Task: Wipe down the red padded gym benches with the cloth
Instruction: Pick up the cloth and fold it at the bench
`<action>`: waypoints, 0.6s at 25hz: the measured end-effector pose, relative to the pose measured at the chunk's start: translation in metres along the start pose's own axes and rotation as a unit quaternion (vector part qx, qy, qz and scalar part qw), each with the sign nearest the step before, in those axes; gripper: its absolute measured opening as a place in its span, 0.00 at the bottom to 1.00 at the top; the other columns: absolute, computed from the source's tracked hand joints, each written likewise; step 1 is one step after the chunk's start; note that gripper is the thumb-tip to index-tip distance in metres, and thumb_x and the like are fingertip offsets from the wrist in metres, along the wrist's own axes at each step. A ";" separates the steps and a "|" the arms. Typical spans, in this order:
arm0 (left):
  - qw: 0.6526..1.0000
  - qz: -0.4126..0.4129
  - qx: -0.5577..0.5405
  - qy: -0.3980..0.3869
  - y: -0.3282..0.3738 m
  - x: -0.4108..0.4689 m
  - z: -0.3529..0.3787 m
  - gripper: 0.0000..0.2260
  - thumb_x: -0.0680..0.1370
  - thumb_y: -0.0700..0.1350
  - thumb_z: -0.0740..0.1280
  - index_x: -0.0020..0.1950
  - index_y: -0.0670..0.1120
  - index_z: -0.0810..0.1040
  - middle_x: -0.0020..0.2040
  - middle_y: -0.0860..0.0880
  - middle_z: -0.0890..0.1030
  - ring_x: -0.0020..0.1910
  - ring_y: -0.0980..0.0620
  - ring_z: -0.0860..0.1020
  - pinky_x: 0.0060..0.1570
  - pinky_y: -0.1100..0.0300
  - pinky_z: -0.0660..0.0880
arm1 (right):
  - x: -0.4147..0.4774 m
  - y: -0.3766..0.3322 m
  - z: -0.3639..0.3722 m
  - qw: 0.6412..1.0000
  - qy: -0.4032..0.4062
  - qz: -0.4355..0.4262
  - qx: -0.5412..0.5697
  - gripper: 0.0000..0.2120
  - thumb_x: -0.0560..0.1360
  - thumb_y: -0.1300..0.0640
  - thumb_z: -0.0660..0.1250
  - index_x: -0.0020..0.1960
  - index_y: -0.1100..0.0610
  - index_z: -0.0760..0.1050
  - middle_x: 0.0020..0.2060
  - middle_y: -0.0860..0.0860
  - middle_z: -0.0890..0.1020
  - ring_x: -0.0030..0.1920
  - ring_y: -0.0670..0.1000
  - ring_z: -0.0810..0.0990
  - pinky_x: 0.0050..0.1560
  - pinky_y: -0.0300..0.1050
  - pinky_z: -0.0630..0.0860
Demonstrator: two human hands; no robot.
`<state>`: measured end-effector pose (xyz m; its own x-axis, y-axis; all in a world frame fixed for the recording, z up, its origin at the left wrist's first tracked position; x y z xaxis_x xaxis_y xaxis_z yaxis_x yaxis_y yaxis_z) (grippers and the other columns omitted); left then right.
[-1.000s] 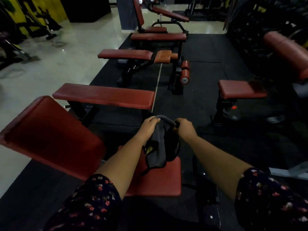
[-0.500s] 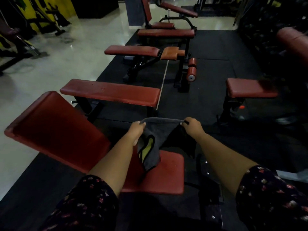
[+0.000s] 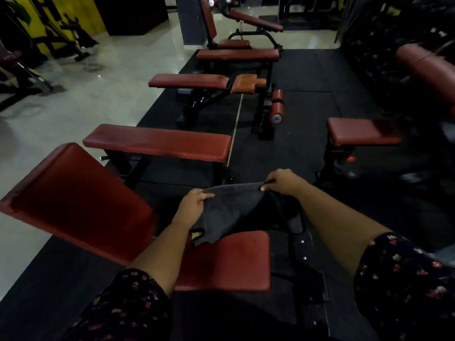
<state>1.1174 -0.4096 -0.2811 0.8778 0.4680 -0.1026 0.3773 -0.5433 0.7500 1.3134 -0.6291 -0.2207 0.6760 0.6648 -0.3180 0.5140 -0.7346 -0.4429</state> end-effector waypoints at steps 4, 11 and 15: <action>0.999 -0.006 0.017 0.052 0.002 0.000 -0.004 0.17 0.77 0.38 0.70 0.66 0.45 0.79 0.62 0.47 0.73 0.60 0.51 0.73 0.60 0.63 0.67 | -0.005 0.000 -0.012 0.994 -0.056 -0.017 -0.088 0.18 0.71 0.44 0.74 0.48 0.58 0.78 0.46 0.54 0.79 0.50 0.55 0.78 0.49 0.46 0.74; 0.995 0.002 0.098 0.000 -0.014 0.007 -0.007 0.13 0.78 0.33 0.66 0.61 0.39 0.80 0.61 0.45 0.77 0.56 0.52 0.77 0.57 0.67 0.71 | -0.005 0.027 -0.018 0.998 0.039 0.009 0.051 0.09 0.73 0.55 0.74 0.41 0.57 0.75 0.43 0.54 0.78 0.47 0.53 0.76 0.45 0.43 0.70; 0.998 -0.054 0.038 0.001 -0.023 -0.002 -0.011 0.21 0.76 0.27 0.56 0.47 0.46 0.85 0.54 0.49 0.81 0.53 0.53 0.78 0.44 0.79 0.68 | -0.008 0.040 -0.012 0.972 0.071 0.051 0.220 0.03 0.74 0.64 0.72 0.46 0.60 0.78 0.41 0.56 0.79 0.46 0.53 0.77 0.45 0.43 0.73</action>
<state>1.1041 -0.3902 -0.2914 0.8299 0.5281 -0.1799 0.4917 -0.5402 0.6830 1.3347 -0.6655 -0.2259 0.7937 0.5432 -0.2739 0.1861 -0.6454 -0.7409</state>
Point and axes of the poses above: each hand's wrist, its own x-axis towards the middle knuckle, its own z-axis out of the palm, y = z × x, the point moved 1 cm from there along x, towards the middle knuckle
